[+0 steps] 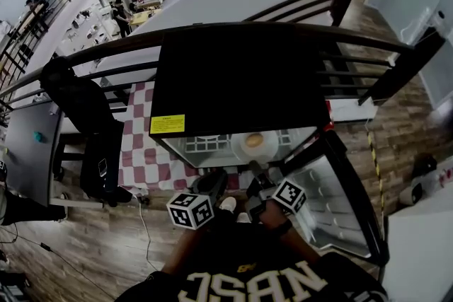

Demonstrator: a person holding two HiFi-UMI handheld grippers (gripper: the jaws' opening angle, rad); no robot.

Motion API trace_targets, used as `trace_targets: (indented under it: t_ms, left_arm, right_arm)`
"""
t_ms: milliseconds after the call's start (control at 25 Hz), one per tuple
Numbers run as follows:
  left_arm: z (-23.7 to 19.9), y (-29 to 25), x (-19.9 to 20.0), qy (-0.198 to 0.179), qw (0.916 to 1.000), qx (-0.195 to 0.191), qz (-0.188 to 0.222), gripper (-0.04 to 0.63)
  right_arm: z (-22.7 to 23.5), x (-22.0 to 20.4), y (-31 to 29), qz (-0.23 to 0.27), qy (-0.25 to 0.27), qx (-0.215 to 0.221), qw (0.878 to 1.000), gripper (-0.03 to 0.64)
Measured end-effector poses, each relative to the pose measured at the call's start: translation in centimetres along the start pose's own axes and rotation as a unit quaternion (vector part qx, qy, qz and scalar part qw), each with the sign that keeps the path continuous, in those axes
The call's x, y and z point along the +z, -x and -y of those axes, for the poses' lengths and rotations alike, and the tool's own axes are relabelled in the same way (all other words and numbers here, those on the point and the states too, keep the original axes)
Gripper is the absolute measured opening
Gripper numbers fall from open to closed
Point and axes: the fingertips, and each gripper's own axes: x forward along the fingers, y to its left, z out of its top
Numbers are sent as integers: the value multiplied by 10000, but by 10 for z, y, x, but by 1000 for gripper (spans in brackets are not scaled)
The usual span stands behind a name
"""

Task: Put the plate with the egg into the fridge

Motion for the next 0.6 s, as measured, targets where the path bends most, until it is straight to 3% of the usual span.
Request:
trace_targets:
  t_ms: [80,160,600]
  left_arm:
    - [0,-2,3,-293,9995,93,9,54]
    - [0,-5,6,-314,9995,57,25,52]
    - [-8,-13,18,-129,9999,-75,22,49]
  right_arm:
    - [-4,1,-3,-16,-49,31,10000,102]
    - [-6,2,-8,-3,-143,95,9999,57]
    - [-7,31,-27,397,-505,-4,9979,46]
